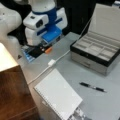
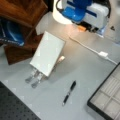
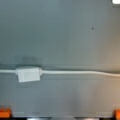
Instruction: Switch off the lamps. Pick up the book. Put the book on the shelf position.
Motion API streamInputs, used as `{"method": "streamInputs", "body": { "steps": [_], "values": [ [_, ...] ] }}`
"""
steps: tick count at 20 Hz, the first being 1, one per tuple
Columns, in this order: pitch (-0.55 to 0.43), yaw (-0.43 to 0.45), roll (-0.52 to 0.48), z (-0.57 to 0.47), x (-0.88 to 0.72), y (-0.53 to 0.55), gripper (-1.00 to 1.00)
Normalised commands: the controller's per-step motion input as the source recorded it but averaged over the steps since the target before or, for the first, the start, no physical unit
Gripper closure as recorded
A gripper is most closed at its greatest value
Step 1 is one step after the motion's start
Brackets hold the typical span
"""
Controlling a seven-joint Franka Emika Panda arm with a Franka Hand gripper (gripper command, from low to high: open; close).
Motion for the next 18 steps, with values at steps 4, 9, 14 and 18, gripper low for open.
{"method": "streamInputs", "body": {
  "steps": [4,9,14,18],
  "values": [
    [0.028,0.015,0.008,0.0,-0.08,0.03,-1.0],
    [0.01,0.002,0.026,-0.02,-0.32,0.14,-1.0],
    [-0.043,0.027,0.035,-0.07,-0.47,0.21,-1.0],
    [-0.11,0.02,0.058,-0.12,-0.51,0.31,-1.0]
  ]
}}
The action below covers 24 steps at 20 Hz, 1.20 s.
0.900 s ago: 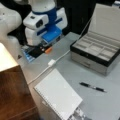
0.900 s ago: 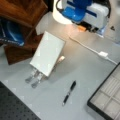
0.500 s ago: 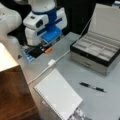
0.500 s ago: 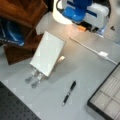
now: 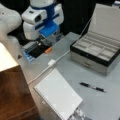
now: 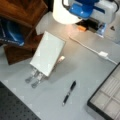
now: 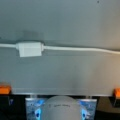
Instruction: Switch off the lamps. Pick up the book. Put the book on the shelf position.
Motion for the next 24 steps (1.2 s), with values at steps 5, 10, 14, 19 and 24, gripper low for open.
{"method": "streamInputs", "body": {
  "steps": [5,10,14,19,24],
  "values": [
    [-0.153,0.029,0.117,-0.16,-0.48,0.34,-1.0],
    [-0.126,0.039,0.118,-0.18,-0.48,0.26,-1.0],
    [-0.105,-0.029,0.097,-0.18,-0.56,0.27,-1.0],
    [-0.125,-0.084,0.07,-0.19,-0.54,0.23,-1.0],
    [-0.124,-0.133,0.071,-0.22,-0.5,0.27,-1.0]
  ]
}}
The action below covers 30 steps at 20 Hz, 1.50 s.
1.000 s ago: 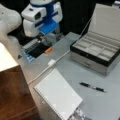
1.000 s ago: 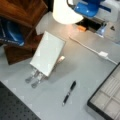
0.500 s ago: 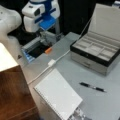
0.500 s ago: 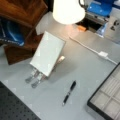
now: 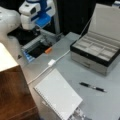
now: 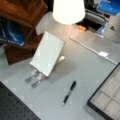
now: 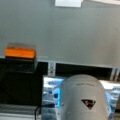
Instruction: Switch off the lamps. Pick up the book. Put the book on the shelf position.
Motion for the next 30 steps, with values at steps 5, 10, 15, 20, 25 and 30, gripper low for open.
{"method": "streamInputs", "body": {
  "steps": [5,10,15,20,25,30],
  "values": [
    [-0.137,-0.136,0.041,-0.27,-0.38,0.26,-1.0],
    [-0.119,-0.144,0.03,-0.27,-0.29,0.25,-1.0],
    [-0.149,-0.127,0.037,-0.26,-0.18,0.19,-1.0],
    [-0.175,-0.126,0.045,-0.3,-0.11,0.14,-1.0],
    [-0.134,-0.121,0.018,-0.31,-0.06,0.18,-1.0],
    [-0.092,-0.115,-0.004,-0.32,0.0,0.26,-1.0]
  ]
}}
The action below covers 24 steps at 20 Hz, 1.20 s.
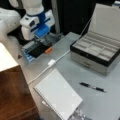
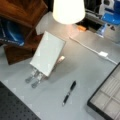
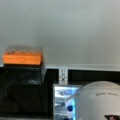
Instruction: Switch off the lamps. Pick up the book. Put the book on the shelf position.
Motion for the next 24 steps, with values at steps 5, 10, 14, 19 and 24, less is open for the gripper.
{"method": "streamInputs", "body": {
  "steps": [5,10,14,19,24],
  "values": [
    [-0.071,-0.133,-0.032,-0.31,-0.02,0.24,-1.0],
    [-0.092,-0.107,-0.004,-0.18,-0.06,0.22,-1.0],
    [-0.108,-0.077,0.017,-0.16,-0.05,0.18,-1.0],
    [-0.083,-0.053,0.037,-0.12,-0.05,0.14,1.0],
    [-0.078,-0.035,0.038,-0.09,-0.02,0.1,1.0]
  ]
}}
